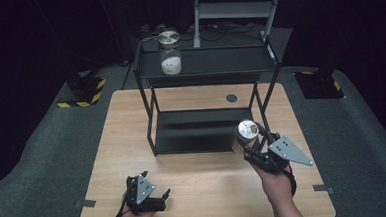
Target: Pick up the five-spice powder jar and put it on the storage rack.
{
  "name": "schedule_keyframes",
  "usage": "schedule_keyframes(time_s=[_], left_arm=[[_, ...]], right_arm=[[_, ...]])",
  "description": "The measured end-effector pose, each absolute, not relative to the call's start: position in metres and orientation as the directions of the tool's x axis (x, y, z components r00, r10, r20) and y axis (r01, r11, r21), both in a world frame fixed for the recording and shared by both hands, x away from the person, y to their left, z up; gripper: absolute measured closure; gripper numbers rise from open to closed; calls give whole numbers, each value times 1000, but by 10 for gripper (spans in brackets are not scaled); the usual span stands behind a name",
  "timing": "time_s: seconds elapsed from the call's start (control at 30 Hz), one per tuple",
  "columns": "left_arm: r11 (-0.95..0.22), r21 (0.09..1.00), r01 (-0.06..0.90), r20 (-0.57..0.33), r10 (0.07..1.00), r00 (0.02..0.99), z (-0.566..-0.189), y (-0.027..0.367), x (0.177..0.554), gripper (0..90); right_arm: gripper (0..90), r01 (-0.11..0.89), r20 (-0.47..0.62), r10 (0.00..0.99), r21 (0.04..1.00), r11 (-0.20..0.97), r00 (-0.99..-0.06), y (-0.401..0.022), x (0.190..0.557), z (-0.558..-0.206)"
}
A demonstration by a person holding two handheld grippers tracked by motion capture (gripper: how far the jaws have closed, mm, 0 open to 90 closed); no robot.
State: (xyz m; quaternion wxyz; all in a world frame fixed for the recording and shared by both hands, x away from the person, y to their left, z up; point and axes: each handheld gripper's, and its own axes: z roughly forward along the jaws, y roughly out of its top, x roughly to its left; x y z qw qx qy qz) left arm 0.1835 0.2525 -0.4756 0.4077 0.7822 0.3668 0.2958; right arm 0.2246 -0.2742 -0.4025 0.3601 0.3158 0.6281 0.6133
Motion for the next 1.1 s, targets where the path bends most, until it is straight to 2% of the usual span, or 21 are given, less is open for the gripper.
schedule_keyframes(time_s=[0.63, 1.1], left_arm=[[-390, 859, 332, 156, 816, 556, -476, 254, 183, 9], [-390, 860, 327, 157, 815, 558, -477, 255, 183, 9]], right_arm=[[340, -104, -100, 836, 993, 52, -539, -272, 232, -348], [340, -123, -97, 841, 992, 37, -533, -268, 245, -324]])
